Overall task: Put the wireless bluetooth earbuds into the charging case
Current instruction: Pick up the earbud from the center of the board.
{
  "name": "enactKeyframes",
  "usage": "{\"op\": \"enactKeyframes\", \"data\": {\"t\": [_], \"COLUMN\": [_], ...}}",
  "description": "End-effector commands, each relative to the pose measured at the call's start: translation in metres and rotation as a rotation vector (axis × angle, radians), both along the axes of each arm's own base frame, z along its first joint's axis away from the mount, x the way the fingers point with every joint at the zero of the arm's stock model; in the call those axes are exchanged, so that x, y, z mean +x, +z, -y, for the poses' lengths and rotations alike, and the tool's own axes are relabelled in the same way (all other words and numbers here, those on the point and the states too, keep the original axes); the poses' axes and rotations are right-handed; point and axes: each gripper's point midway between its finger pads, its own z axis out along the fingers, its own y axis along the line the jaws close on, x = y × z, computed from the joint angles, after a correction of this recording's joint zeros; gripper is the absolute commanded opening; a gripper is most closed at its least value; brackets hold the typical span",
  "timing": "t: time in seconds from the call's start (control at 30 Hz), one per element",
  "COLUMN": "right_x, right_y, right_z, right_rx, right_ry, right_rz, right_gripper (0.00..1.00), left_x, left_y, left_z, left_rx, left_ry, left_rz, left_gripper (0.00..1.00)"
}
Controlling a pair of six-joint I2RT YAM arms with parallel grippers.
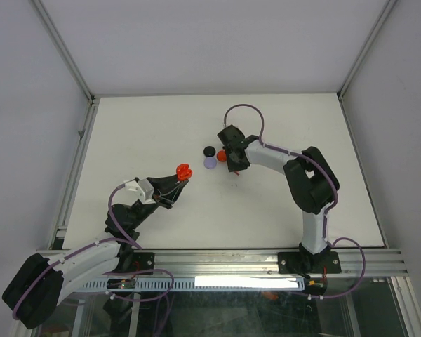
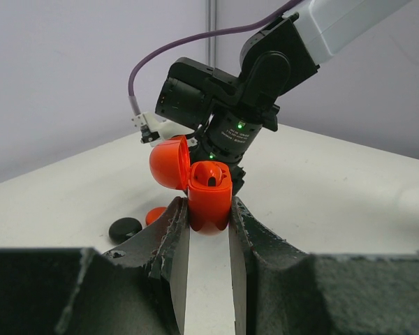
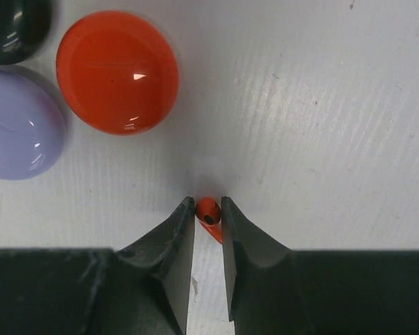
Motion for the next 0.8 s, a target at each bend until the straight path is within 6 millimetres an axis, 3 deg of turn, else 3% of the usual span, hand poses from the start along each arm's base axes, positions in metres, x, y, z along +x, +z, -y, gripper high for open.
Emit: {"op": "enactKeyframes", "data": {"t": [0.0,0.13,0.33,0.53,0.77], "right_x": [-0.019,-0.021,-0.023,-0.025,-0.036], "right_y": [-0.021,-0.014,0.014,0.065,0.142], "right_z": [0.012,0.012,-0.001,-0.014,-0.032], "right_rx": [-0.093,-0.086,0.037,0.196,0.443], "right_ry": [0.034,0.036,0.071,0.103,0.173], "right_rz": [-0.107,-0.088,-0.014,0.126,0.329], "right_gripper": [0.23,0.17,0.12,0.11,0.10], "left_x": [-0.012,-0.011,-0.015,-0.020,-0.021], "left_y": [-0.024,-0.025,-0.019,-0.008,0.004], "left_z": [-0.001,-0.001,0.001,0.001,0.005], "left_rx": [0.019,0.021,0.009,-0.021,-0.013], "left_ry": [-0.031,-0.027,-0.050,-0.069,-0.087], "left_rz": [-0.032,-0.035,-0.013,0.022,0.071], "left_gripper": [0.01,0.01,0.01,0.02,0.03]}}
